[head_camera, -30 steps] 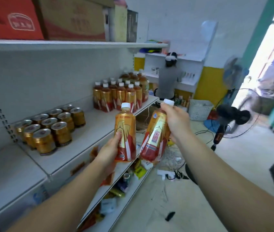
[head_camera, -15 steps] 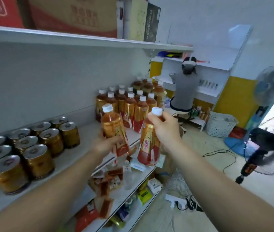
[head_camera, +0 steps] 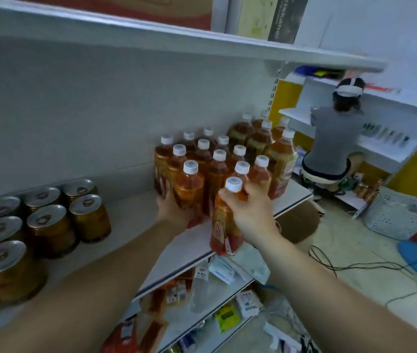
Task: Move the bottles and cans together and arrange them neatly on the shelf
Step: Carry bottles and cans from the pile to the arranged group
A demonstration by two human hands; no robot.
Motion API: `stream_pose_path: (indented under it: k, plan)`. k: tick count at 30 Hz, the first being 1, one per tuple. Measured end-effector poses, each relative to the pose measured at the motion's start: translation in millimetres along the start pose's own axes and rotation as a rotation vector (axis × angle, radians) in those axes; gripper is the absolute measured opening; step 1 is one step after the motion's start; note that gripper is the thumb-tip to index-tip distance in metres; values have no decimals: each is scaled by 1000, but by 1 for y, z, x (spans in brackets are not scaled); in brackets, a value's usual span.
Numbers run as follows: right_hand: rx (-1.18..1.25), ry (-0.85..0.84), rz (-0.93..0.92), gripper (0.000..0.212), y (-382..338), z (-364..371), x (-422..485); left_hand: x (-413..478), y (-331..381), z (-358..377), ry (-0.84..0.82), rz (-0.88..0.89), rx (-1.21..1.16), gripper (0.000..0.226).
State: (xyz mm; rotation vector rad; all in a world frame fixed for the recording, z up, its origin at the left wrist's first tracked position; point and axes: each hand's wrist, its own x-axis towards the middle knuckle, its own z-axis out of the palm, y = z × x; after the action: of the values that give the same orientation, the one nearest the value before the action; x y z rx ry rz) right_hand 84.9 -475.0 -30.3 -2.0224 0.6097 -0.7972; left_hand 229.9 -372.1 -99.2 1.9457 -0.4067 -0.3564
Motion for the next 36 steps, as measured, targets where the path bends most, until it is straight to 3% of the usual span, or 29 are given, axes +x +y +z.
stream_pose_path:
  k: [4, 7, 11, 12, 15, 17, 20, 22, 24, 28, 32, 36]
  plan:
    - [-87, -70, -59, 32, 14, 1, 17, 5, -5, 13, 63, 90, -198, 93]
    - [-68, -117, -153, 29, 15, 6, 22, 5, -6, 12, 75, 71, -177, 77]
    - [-113, -99, -221, 42, 15, 15, 24, -30, -12, 7, 285, 95, -191, 30]
    - [-116, -83, -231, 43, 15, 16, 25, -47, -18, 9, 287, 135, -135, 37]
    - [-152, -75, -246, 47, 14, 19, 30, -86, -27, 36, 70, 185, 132, 89]
    - [-205, -136, -244, 54, 13, 18, 34, -86, -23, 60, 118, 114, 115, 102]
    - [-131, -247, -279, 60, 9, 2, 44, -70, -15, 71, 269, 70, 82, 96]
    - [-86, -167, -442, 58, 5, -12, 65, -64, -17, 69, 278, 85, 135, 88]
    - [-260, -172, -531, 57, 0, -23, 99, -60, -17, 67, 263, 79, 160, 83]
    - [-797, -505, -440, 65, 9, -20, 141, -58, -14, 68, 250, 60, 190, 85]
    - [-823, -475, -475, 69, 18, -12, 143, -55, -4, 63, 187, -30, 217, 92]
    - [-831, -564, -380, 73, 6, -20, 145, -54, 19, 26, -16, -80, 384, 99]
